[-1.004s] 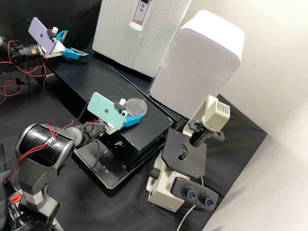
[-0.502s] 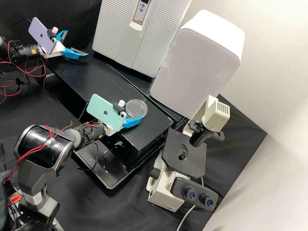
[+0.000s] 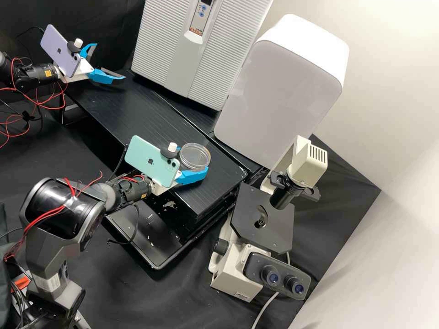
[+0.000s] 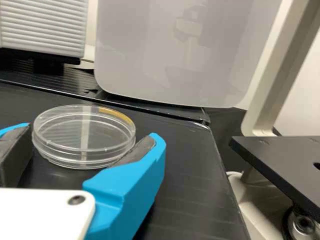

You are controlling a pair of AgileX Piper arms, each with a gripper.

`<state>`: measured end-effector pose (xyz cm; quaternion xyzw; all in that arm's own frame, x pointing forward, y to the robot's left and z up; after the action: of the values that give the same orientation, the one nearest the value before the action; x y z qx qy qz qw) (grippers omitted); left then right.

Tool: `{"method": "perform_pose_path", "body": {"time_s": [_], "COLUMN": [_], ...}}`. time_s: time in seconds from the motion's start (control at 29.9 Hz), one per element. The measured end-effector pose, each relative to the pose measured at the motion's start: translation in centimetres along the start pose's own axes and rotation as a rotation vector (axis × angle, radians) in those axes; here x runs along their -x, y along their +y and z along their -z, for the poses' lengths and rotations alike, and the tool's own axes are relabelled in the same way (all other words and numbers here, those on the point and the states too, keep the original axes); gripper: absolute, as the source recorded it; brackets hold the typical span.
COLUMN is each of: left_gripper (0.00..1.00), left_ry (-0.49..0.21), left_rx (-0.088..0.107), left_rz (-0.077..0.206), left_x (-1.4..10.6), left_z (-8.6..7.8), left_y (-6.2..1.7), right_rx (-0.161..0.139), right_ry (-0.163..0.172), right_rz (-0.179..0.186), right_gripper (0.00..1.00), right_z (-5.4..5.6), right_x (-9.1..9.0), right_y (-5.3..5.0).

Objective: Slide the petri dish to the right

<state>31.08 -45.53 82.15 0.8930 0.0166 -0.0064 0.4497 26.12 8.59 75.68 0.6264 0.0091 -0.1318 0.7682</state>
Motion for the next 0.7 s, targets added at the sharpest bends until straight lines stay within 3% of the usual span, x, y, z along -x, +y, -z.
{"method": "perform_pose_path", "body": {"time_s": [0.3,0.47,0.7], "left_gripper": [1.0,1.0,1.0], "left_ry": [0.0,0.0,0.0], "left_rx": [0.0,0.0,0.0], "left_rz": [0.0,0.0,0.0], "left_x": [0.0,0.0,0.0], "left_z": [0.0,0.0,0.0], "left_y": [0.0,0.0,0.0], "right_rx": [-0.008,-0.063,-0.101], "right_ry": [-0.015,-0.01,-0.001], "right_rz": [-0.016,-0.014,-0.011], "right_gripper": [1.0,1.0,1.0], "right_z": [-0.1,-0.06,0.01], "right_x": [0.02,0.02,0.02], "right_y": [0.12,0.1,0.07]}}
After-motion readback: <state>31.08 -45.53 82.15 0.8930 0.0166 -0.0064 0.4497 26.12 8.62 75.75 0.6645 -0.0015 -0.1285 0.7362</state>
